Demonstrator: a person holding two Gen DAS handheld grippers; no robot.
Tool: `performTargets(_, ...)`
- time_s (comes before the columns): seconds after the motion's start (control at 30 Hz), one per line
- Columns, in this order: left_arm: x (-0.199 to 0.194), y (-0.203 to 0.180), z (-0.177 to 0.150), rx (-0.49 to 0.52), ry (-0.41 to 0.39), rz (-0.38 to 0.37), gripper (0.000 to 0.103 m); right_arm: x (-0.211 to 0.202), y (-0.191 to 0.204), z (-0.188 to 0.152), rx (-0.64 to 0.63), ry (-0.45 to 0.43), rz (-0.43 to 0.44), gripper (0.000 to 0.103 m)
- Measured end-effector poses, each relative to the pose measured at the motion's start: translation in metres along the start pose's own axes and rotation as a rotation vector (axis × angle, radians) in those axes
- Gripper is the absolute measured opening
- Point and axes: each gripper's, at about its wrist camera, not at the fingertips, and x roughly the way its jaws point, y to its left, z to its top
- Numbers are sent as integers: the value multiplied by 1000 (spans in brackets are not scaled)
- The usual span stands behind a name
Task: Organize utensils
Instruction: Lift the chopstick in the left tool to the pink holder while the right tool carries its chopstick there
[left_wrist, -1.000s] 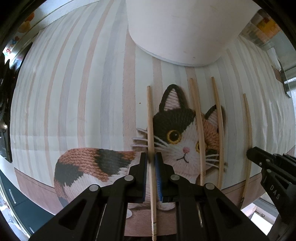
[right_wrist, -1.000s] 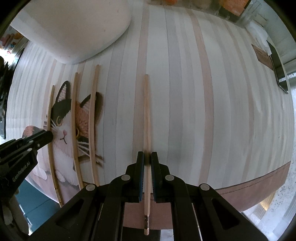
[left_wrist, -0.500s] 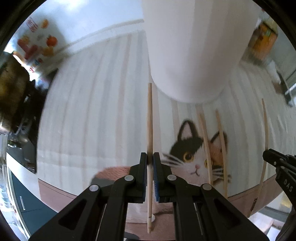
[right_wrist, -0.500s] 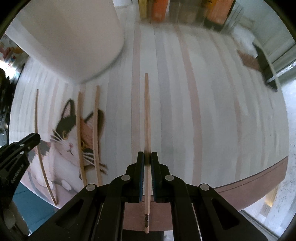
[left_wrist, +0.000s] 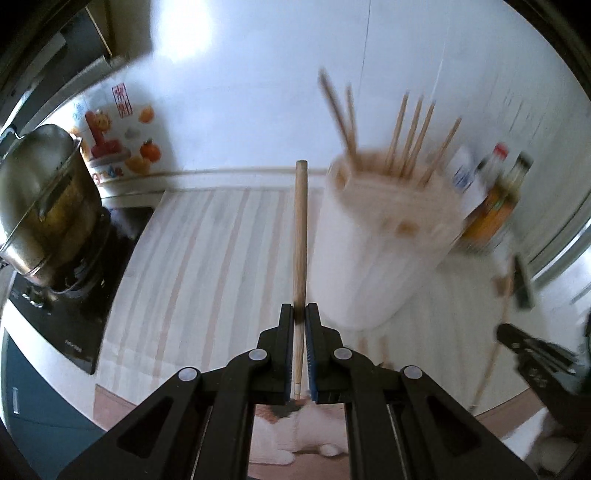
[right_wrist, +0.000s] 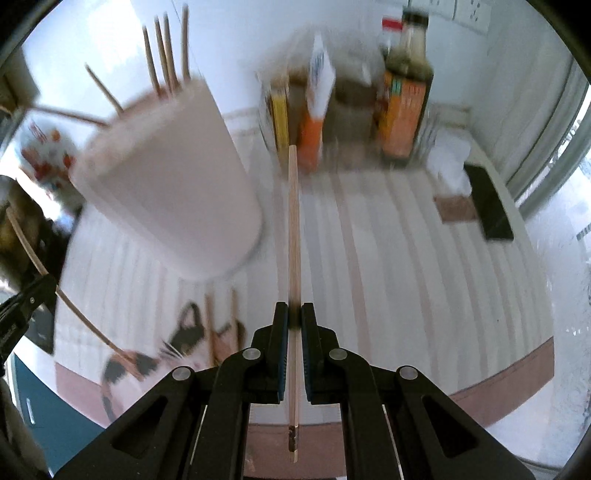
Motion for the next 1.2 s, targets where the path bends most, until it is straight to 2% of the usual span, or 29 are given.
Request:
performTargets(0.33,-100,-10,68,-46,-191,-191,4,-90,14,73,41,-221,163,7)
performTargets(0.5,-113,-19,111,-57,-241,-239,4,-123,22,123,53,-341,216,7)
performTargets(0.63,-97,-26,144,-47,-253,-217,4,-126,35,158,60,-421,244,7)
performTargets(0.83,-52,-30,181,-46,-219,-186,4,-92,50,193,108,-480,265,7)
performTargets(1.0,-14,-31,193,-47,-162,-169,4,-63,61,205,116,-525,234,7)
performTargets(1.2,28,-27,187,-62,-72,-171,4,-44,69,209,98,-558,214,7)
